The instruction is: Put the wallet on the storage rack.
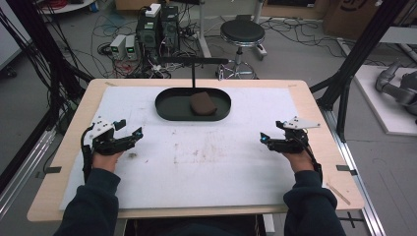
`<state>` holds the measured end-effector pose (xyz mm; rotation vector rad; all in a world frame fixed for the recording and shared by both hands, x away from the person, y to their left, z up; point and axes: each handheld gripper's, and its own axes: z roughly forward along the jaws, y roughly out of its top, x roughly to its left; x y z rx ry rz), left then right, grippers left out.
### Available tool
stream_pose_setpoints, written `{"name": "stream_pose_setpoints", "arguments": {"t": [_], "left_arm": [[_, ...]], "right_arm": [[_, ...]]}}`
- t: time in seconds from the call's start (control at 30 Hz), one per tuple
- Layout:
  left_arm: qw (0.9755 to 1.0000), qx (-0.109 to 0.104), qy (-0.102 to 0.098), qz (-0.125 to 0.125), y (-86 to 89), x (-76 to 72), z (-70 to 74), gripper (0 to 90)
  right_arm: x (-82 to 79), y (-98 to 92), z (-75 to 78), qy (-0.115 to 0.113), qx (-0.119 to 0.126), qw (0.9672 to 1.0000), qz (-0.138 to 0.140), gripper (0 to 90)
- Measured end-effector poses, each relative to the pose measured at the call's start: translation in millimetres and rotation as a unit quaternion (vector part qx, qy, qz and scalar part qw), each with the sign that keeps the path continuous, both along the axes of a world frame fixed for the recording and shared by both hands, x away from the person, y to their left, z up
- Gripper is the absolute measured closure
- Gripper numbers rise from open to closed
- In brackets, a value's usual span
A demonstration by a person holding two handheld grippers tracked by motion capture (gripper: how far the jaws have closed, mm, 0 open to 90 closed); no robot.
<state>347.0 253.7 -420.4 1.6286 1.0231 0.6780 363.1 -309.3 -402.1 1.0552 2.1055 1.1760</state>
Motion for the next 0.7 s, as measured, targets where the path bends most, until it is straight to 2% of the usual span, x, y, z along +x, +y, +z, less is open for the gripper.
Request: {"name": "stream_pose_setpoints", "arguments": {"t": [0.37,0.7], "left_arm": [[1.0,-0.001,0.0,-0.002,-1.4,0.9,-0.5,25.9],[1.0,-0.002,0.003,-0.003,-1.2,2.6,-1.8,25.9]], "right_arm": [[-1.3,-4.8,-3.6,0.004,-0.001,0.9999,-0.011,20.7],[0.0,-5.8,-5.8,0.002,-0.024,0.9995,-0.02,20.7]]}}
